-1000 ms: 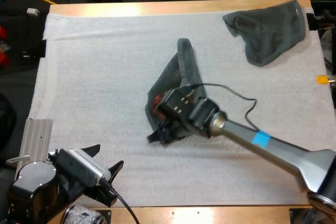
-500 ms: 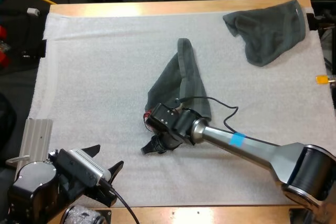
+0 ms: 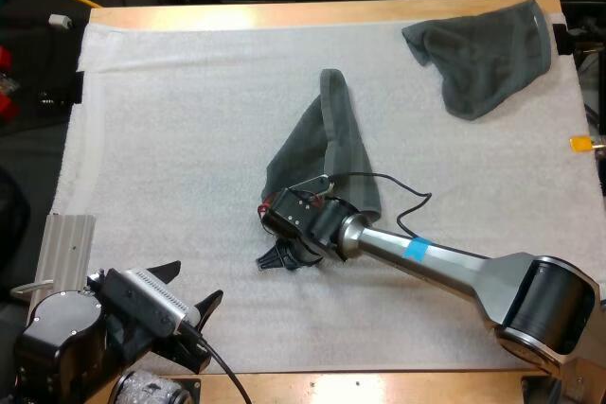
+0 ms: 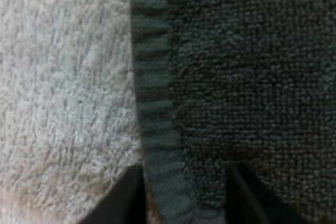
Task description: Pick towel from pile, fold and stack
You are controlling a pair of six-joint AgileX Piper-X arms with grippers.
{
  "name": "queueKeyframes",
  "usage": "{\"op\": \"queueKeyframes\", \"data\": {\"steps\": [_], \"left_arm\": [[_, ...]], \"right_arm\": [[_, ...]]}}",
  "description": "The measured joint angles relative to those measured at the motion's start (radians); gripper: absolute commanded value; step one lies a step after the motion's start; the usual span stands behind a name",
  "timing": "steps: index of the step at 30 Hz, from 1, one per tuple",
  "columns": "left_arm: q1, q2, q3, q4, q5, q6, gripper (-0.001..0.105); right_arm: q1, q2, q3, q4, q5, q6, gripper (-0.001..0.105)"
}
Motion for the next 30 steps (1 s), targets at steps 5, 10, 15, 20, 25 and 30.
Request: {"op": "queueKeyframes", "data": {"steps": [5,10,15,20,25,30], "left_arm": [[0.000,0.000,0.000,0.000,0.000,0.000,0.059],[0.000,0.000,0.000,0.007,0.000,0.000,0.059],[0.000,0.000,0.000,0.007,0.000,0.005,0.059],[0.000,0.000,0.000,0.007,0.000,0.019,0.059],[0.000,0.000,0.000,0.007,0.000,0.022,0.059],[0.000,0.000,0.000,0.007,0.000,0.022,0.059]], "right_arm": [[0.000,0.002,-0.003,0.000,0.007,0.002,0.000],[0.000,-0.001,-0.016,0.051,0.006,-0.054,0.000],[0.016,-0.065,-0.015,0.263,0.036,-0.194,0.000],[0.055,-0.210,0.021,0.475,0.098,-0.269,0.000],[0.062,-0.356,0.124,0.566,0.121,-0.239,0.000],[0.062,-0.462,0.247,0.595,0.218,-0.178,0.000]]}}
